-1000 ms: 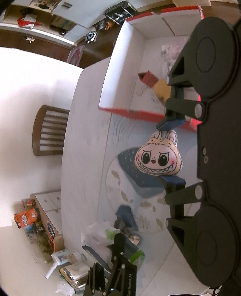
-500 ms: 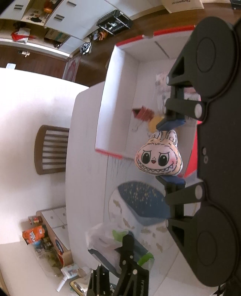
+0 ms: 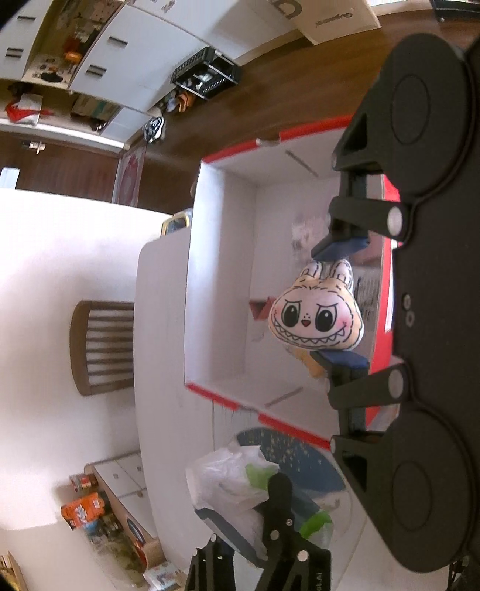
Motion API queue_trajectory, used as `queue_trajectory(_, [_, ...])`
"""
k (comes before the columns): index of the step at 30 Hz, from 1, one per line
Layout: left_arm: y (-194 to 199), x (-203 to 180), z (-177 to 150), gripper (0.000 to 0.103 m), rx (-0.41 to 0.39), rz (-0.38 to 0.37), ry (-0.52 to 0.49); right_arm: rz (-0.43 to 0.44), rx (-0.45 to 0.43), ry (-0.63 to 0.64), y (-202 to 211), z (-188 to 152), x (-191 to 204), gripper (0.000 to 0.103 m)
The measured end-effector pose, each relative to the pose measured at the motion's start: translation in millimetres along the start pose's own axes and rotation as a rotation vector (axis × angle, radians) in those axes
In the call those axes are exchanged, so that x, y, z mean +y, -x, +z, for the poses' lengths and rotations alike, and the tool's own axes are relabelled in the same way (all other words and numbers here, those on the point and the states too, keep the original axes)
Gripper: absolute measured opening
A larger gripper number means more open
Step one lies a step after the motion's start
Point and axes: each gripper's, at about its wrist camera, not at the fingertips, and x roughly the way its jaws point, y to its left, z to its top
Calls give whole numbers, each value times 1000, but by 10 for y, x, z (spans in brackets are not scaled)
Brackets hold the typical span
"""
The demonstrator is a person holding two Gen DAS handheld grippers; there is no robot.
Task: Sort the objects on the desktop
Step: 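Open the right tool to drop the plush while the left tool releases the snack bag into the box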
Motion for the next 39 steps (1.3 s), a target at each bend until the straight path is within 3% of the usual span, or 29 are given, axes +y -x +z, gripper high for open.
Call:
queue_trajectory(9, [-492,-259,276,42,36,-16,-54,-40,24,2,-288,117,-280,49])
queue_trajectory(24, [-1113,-401,323,42,131,-14,-101,-51,104,9,-1034,282,-471,49])
queue_trajectory(39, [-1253,-406,206,47,192,-45,-81,-46,174,-6,-1343,230,-537,50])
